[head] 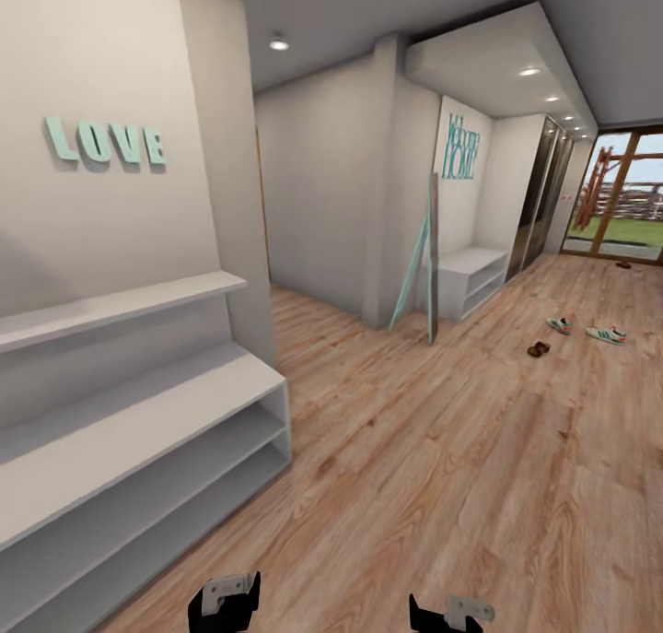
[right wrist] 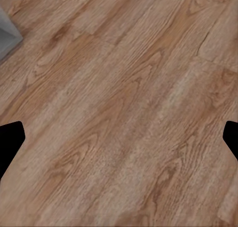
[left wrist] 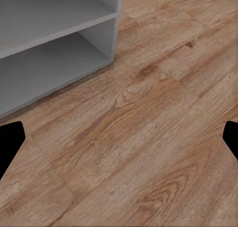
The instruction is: Pick up the two gym shoes and the two sandals from the corridor floor and place them onto the hallstand (shoe rack) in the corridor, making sure they are on the rack and not on the floor. Arrange them so the two gym shoes are next to each other and the two sandals are next to each other.
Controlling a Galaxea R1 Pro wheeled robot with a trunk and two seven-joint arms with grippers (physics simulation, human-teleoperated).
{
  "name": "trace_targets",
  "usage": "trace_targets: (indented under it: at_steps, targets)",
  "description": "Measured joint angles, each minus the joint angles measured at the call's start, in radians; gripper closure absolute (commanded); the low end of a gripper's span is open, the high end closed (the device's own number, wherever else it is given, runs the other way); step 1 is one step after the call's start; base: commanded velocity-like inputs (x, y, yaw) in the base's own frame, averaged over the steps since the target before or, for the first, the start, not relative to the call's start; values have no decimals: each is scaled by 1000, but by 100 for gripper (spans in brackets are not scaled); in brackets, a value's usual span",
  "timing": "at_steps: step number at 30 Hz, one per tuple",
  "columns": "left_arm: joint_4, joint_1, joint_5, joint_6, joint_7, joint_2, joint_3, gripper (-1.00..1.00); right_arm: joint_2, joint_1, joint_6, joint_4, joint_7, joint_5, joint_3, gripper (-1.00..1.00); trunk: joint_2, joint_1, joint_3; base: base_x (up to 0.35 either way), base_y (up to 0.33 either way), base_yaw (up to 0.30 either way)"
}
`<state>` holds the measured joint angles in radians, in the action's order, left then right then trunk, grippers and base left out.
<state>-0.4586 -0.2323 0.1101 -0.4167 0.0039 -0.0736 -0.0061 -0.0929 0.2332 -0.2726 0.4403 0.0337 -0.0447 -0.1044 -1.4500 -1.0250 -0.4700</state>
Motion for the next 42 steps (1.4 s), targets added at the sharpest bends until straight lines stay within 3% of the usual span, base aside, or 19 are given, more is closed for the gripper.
trace_targets:
  at_steps: [26, 42]
  targets:
    - [1, 1, 0, -1, 0, 0, 0, -100, 1, 0, 0, 0, 0, -6, 0, -100, 0, 0, 0, 36, 0, -233]
    - [1, 1, 0, -1, 0, 0, 0, -100, 0, 0, 0, 0, 0, -5, 0, -100, 0, 0, 0, 247, 0, -215]
